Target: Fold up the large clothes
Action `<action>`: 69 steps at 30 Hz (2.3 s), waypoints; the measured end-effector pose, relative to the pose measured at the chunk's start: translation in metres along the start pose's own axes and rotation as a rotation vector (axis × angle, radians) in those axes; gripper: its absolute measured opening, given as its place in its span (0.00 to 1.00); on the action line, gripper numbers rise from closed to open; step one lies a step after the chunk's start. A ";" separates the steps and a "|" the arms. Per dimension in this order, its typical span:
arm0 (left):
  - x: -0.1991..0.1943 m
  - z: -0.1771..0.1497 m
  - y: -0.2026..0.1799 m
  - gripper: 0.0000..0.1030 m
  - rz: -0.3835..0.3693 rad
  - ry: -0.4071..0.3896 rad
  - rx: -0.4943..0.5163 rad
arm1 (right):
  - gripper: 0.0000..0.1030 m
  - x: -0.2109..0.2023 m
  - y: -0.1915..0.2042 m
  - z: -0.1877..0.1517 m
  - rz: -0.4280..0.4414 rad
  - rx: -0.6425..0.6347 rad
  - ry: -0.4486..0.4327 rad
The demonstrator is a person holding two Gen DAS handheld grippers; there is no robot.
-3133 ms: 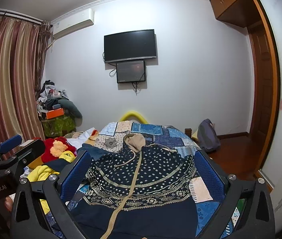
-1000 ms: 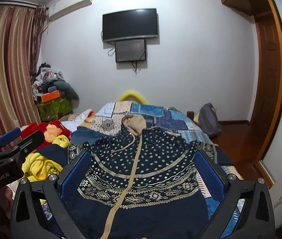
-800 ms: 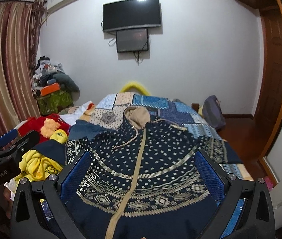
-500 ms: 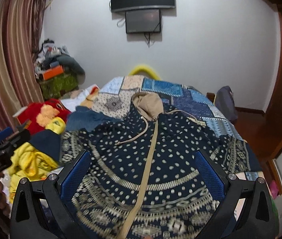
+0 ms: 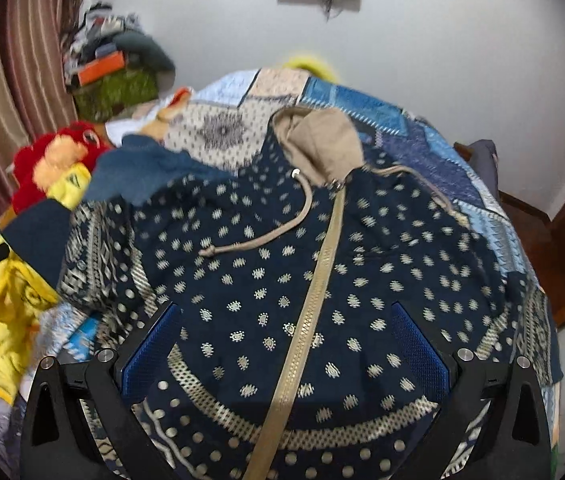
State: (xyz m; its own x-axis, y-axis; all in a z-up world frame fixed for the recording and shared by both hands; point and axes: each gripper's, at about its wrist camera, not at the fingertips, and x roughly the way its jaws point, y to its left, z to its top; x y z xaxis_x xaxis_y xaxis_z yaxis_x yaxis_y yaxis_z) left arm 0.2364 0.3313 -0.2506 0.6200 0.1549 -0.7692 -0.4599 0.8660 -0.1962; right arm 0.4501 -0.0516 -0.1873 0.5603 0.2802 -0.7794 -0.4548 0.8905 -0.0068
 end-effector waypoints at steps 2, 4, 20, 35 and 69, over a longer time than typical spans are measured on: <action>0.012 0.000 0.018 0.91 0.004 0.005 -0.048 | 1.00 0.011 0.002 -0.002 0.015 -0.011 0.021; 0.026 0.001 0.032 0.91 0.006 0.036 -0.090 | 1.00 0.020 0.005 -0.004 0.023 -0.025 0.036; 0.054 0.032 0.041 0.11 0.087 0.097 -0.167 | 0.99 0.024 -0.005 -0.010 0.085 0.043 0.068; -0.032 0.097 -0.183 0.04 0.066 -0.234 0.345 | 0.99 -0.041 -0.076 -0.012 0.052 0.140 0.039; -0.012 -0.053 -0.306 0.71 -0.245 0.102 0.653 | 0.99 -0.084 -0.121 -0.052 0.004 0.067 0.056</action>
State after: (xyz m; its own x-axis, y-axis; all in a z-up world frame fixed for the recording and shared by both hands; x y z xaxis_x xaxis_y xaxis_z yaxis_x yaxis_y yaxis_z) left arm 0.3361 0.0391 -0.2136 0.5792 -0.0990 -0.8091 0.1814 0.9834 0.0095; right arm 0.4217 -0.2014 -0.1538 0.5181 0.2646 -0.8134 -0.4087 0.9120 0.0363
